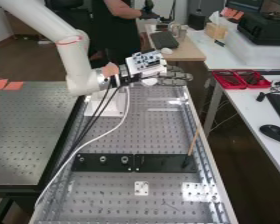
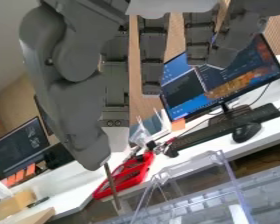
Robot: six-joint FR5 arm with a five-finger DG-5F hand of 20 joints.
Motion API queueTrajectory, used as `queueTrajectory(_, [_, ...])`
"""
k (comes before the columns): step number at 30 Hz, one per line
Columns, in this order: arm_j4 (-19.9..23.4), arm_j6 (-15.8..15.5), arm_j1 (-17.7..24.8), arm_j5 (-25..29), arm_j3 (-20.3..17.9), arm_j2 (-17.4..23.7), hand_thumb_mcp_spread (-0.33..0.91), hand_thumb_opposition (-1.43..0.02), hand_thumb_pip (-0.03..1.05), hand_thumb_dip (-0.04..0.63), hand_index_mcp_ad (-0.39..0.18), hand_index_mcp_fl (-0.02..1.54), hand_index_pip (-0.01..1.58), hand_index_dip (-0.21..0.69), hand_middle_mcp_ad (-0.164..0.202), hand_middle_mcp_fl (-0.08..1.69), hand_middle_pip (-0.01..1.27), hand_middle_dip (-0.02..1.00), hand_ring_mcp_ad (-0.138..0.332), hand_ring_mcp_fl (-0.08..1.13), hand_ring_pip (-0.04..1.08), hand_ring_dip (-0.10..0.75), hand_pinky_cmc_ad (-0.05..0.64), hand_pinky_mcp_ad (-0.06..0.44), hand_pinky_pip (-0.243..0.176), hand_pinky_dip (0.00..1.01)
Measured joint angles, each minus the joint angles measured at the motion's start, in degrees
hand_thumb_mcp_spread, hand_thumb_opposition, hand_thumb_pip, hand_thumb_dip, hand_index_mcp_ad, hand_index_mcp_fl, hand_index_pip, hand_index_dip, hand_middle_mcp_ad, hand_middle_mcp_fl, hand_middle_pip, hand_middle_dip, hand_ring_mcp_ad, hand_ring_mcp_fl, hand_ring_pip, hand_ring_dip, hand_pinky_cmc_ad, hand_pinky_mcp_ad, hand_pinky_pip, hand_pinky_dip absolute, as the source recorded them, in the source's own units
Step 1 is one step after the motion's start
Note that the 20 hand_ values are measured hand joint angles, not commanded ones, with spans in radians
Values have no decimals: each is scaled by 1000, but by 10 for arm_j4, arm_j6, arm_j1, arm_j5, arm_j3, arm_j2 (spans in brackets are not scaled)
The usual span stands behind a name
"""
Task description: Grab the drill bit and place it in the clear container
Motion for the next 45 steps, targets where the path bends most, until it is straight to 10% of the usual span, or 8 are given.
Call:
queueTrajectory(27, [-40,-42,15,83,53,-63,536,-956,496,267,-101,785,1244,120,63,380,126,188,257,80,98,14,298,202,-59,192])
queueTrajectory(45, [-62,-38,5,74,42,-47,377,-869,646,267,-117,237,1175,16,63,243,115,188,258,30,98,12,295,202,-66,382])
